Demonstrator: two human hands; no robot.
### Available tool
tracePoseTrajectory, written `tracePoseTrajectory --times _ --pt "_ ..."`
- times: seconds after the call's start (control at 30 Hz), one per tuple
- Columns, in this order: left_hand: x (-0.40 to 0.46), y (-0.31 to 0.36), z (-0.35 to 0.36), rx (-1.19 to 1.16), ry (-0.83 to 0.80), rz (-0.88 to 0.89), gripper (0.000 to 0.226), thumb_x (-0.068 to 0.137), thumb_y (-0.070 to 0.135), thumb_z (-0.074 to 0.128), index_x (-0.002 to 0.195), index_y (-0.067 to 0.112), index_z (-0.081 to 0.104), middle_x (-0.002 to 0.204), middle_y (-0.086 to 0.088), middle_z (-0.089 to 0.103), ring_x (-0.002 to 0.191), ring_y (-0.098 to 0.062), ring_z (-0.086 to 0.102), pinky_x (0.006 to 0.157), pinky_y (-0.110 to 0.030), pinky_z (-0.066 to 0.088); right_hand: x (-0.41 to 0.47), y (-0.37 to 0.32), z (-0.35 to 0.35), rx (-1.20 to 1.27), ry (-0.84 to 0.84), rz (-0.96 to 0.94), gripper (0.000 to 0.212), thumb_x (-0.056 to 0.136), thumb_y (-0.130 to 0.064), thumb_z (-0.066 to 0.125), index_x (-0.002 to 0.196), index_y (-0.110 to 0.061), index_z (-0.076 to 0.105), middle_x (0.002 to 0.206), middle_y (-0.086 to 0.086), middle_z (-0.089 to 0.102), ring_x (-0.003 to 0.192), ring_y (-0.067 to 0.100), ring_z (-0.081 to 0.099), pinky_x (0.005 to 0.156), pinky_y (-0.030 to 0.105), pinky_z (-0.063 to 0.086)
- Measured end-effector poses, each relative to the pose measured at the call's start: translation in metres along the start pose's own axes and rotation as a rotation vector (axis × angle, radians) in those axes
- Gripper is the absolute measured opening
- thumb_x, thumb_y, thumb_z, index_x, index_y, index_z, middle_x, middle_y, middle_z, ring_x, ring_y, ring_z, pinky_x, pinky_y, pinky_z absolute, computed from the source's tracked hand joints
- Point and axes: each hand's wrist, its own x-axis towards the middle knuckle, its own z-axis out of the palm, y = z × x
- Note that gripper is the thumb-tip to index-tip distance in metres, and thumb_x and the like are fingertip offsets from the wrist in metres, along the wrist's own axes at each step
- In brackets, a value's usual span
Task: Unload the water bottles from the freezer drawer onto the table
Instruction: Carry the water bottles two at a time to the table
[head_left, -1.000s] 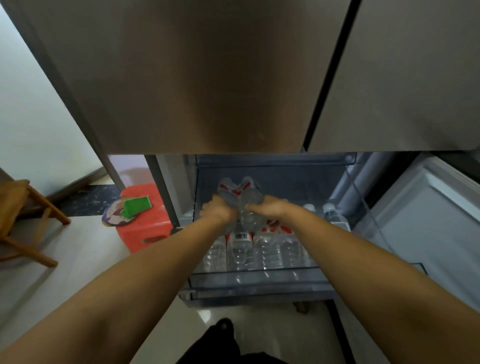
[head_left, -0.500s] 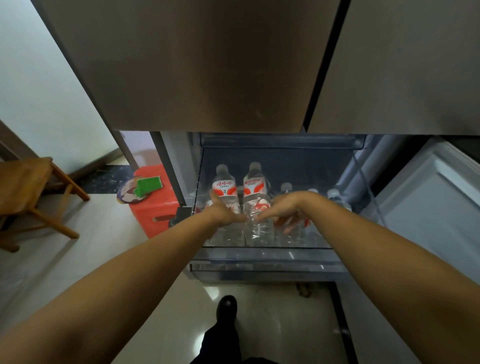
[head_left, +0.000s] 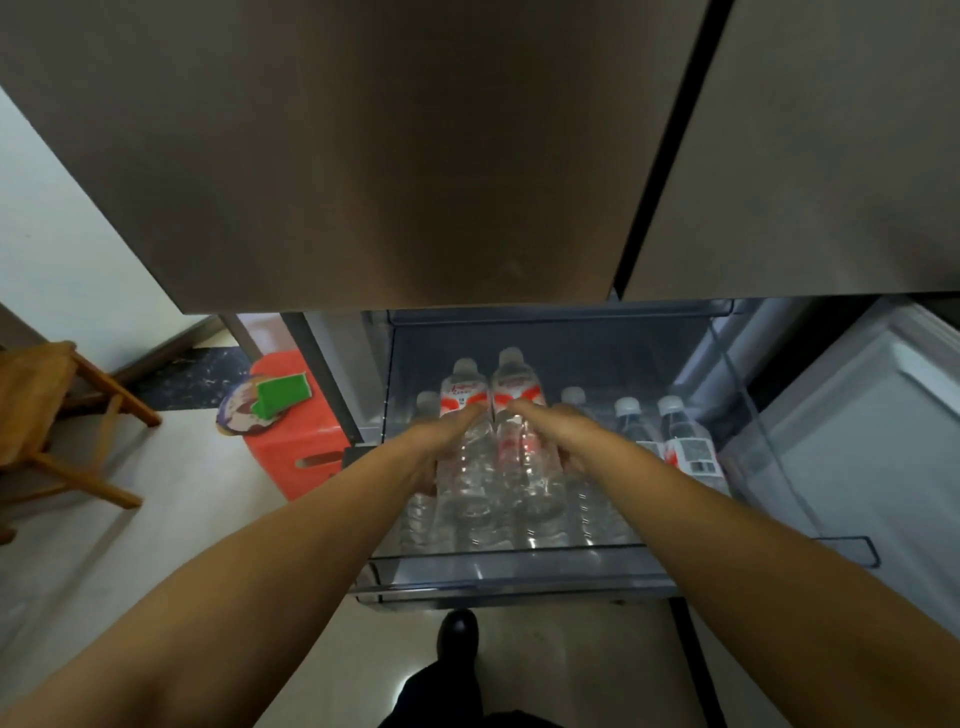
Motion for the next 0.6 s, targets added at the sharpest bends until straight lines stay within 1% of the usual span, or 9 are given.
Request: tracePoseTrajectory --times 0.07,0.1,0.17,0.23,0.3,0.4,0.47,0.53,0.6 --pt "-0.006 0.010 0.004 -0.061 -0.069 -0.031 0.050 0.084 0.052 0.062 0.097 0.004 0.060 0.063 -0.013 0.072 0.053 -0.025 0.071 0.060 -0.036 0.055 -0.006 -0.003 -0.007 0.162 -0.025 0.004 0.048 0.079 -0.047 0.067 0.106 -0.008 0.060 0.089 0.011 0.071 0.080 0.027 0.070 0.083 0.042 0.058" --pt "-0.008 0.013 0.007 -0.029 -0.096 -0.031 0.048 0.086 0.050 0.061 0.094 0.003 0.060 0.059 -0.012 0.071 0.050 -0.024 0.069 0.059 -0.035 0.053 -0.007 -0.003 -0.013 0.229 -0.036 0.000 0.042 0.083 -0.042 0.068 0.106 -0.008 0.058 0.087 0.011 0.071 0.077 0.027 0.070 0.081 0.042 0.058" --pt "-0.019 0.019 0.010 0.009 -0.135 -0.013 0.044 0.089 0.047 0.058 0.088 0.003 0.059 0.056 -0.013 0.069 0.055 -0.025 0.069 0.065 -0.038 0.051 -0.014 -0.005 -0.023 0.282 -0.056 0.020 0.050 0.080 -0.039 0.072 0.115 -0.008 0.056 0.090 0.012 0.072 0.075 0.028 0.072 0.077 0.045 0.059" --pt "-0.029 0.022 0.014 -0.001 -0.183 -0.027 0.047 0.088 0.050 0.058 0.091 0.003 0.060 0.063 -0.016 0.071 0.069 -0.027 0.068 0.075 -0.041 0.051 -0.028 -0.004 -0.033 0.291 -0.070 0.037 0.054 0.080 -0.042 0.070 0.120 -0.008 0.058 0.090 0.013 0.072 0.071 0.027 0.073 0.070 0.041 0.059" --pt "-0.037 0.022 0.019 0.022 -0.240 -0.030 0.053 0.085 0.055 0.059 0.100 0.004 0.063 0.076 -0.015 0.074 0.075 -0.027 0.069 0.081 -0.044 0.052 -0.043 0.000 -0.045 0.290 -0.069 0.039 0.049 0.085 -0.044 0.065 0.117 -0.007 0.063 0.092 0.012 0.074 0.076 0.027 0.073 0.070 0.039 0.059" --pt "-0.053 0.014 0.035 0.063 -0.319 0.011 0.056 0.083 0.051 0.063 0.119 0.007 0.062 0.098 -0.013 0.071 0.088 -0.027 0.068 0.086 -0.044 0.052 -0.078 0.012 -0.062 0.333 -0.059 0.010 0.041 0.088 -0.038 0.063 0.112 -0.005 0.065 0.091 0.011 0.074 0.079 0.026 0.072 0.070 0.038 0.060" --pt "-0.070 0.009 0.050 0.065 -0.381 0.052 0.052 0.085 0.044 0.063 0.121 0.008 0.060 0.102 -0.013 0.069 0.090 -0.027 0.067 0.084 -0.044 0.053 -0.099 0.022 -0.073 0.374 -0.052 -0.021 0.037 0.089 -0.036 0.061 0.111 -0.007 0.065 0.095 0.012 0.072 0.084 0.028 0.070 0.078 0.040 0.059" --pt "-0.087 0.004 0.065 0.035 -0.461 0.074 0.040 0.088 0.038 0.061 0.115 0.009 0.060 0.093 -0.014 0.071 0.081 -0.027 0.070 0.081 -0.044 0.053 -0.119 0.037 -0.089 0.458 -0.008 -0.062 0.046 0.087 -0.038 0.062 0.122 -0.008 0.061 0.110 0.014 0.067 0.097 0.030 0.066 0.092 0.044 0.053" --pt "-0.102 -0.001 0.083 0.028 -0.559 0.097 0.033 0.091 0.034 0.058 0.112 0.009 0.059 0.093 -0.014 0.069 0.082 -0.025 0.068 0.086 -0.043 0.052 -0.141 0.055 -0.103 0.544 0.031 -0.088 0.057 0.080 -0.042 0.068 0.126 -0.009 0.060 0.118 0.016 0.066 0.105 0.031 0.065 0.097 0.047 0.050"
